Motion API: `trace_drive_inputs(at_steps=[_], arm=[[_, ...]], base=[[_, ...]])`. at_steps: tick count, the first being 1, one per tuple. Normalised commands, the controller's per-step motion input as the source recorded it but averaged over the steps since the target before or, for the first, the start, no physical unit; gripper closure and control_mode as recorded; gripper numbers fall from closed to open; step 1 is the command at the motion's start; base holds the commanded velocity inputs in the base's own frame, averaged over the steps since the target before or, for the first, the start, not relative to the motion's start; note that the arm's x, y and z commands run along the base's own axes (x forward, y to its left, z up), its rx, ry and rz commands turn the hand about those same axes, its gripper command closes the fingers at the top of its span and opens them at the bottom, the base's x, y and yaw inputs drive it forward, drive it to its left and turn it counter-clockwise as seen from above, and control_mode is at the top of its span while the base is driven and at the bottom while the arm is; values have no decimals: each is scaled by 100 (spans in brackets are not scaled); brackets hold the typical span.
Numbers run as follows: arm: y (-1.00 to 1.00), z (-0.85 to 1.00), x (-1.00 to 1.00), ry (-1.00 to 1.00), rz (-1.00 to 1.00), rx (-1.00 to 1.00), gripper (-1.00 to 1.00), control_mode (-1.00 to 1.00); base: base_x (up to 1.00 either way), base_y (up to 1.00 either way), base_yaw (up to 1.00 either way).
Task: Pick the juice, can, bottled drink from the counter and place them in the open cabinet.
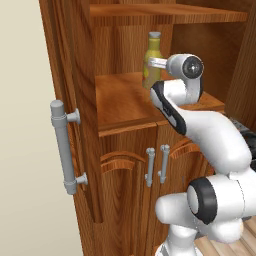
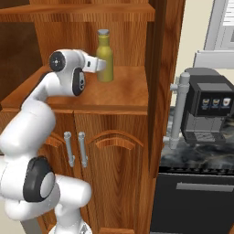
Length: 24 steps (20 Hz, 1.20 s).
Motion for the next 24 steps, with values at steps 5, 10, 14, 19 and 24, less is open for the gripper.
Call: trace_drive_inputs(at_steps=[5,10,14,19,24], arm=[[-1,0,-83,25,0,2,-100,-100],[-1,0,-84,16,0,1,-100,-100],[0,-4,-86,7,0,0,-100,-100],[0,-28,-82,4,0,0,-100,-100],[0,-40,-81,6,0,0,-100,-100]], base=[[0,0,0],[0,0,0],[0,0,0],[0,0,0],[0,0,0]])
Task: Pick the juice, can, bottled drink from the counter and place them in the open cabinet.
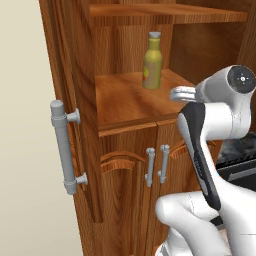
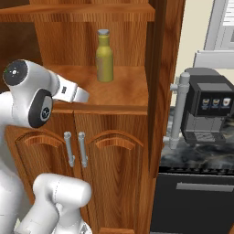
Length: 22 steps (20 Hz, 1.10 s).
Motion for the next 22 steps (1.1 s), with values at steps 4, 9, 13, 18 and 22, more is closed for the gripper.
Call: trace_drive_inputs(at_steps=[4,9,13,18,22], arm=[[0,-31,-79,11,0,1,-100,-100],[0,-13,-86,14,0,5,-100,-100],[0,0,-97,11,0,7,-100,-100],[0,0,-91,10,2,5,-100,-100],[0,0,-64,3,1,1,-100,-100]], base=[[0,0,0],[0,0,0],[0,0,0],[0,0,0],[0,0,0]])
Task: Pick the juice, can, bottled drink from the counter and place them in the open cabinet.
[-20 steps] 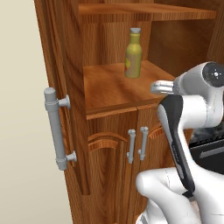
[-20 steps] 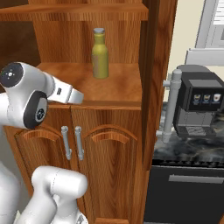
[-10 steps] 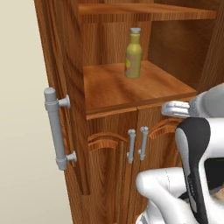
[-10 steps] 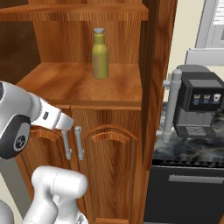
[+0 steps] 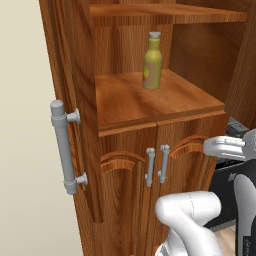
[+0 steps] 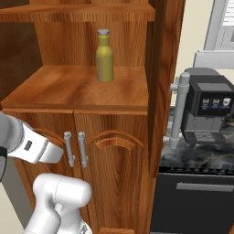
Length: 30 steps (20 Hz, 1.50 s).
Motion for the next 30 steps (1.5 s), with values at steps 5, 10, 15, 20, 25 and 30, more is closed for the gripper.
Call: trace_drive_inputs(at_steps=[5,10,15,20,25,30], arm=[[0,0,0,0,0,0,-100,-100],[0,0,0,0,0,0,-100,-100],[0,0,0,0,0,0,-100,-100],[0,0,0,0,0,0,-100,100],[0,0,0,0,0,0,-100,100],[0,0,0,0,0,0,-100,100]], base=[[0,0,0],[0,0,0],[0,0,0],[-65,18,-2],[-100,41,-16],[-77,21,-60]])
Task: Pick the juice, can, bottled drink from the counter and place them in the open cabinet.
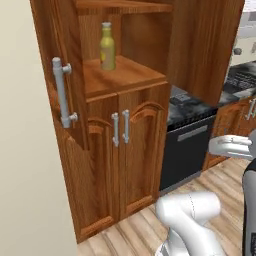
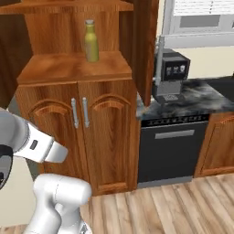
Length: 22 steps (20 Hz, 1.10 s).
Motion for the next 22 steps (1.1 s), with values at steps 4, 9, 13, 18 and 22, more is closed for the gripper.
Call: trace_drive_inputs(at_steps=[4,9,13,18,22], arm=[[0,0,0,0,0,0,-100,100],[0,0,0,0,0,0,-100,100],[0,0,0,0,0,0,-100,100],[0,0,0,0,0,0,-100,100],[0,0,0,0,0,0,-100,100]], base=[[-34,7,-86],[0,0,-98],[0,0,-100],[8,0,-97],[68,-36,-62]])
